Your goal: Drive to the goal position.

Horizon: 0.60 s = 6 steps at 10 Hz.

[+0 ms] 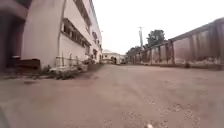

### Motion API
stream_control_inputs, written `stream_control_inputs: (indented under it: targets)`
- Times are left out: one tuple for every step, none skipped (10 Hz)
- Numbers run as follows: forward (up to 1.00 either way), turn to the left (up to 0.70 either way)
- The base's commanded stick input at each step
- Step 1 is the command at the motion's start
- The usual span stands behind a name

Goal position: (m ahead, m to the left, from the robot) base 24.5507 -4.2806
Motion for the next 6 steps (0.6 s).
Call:
stream_control_inputs:
  targets:
    - [1.00,0.00]
    - [1.00,0.00]
    - [1.00,0.00]
    - [1.00,0.00]
    - [1.00,0.00]
    - [1.00,0.00]
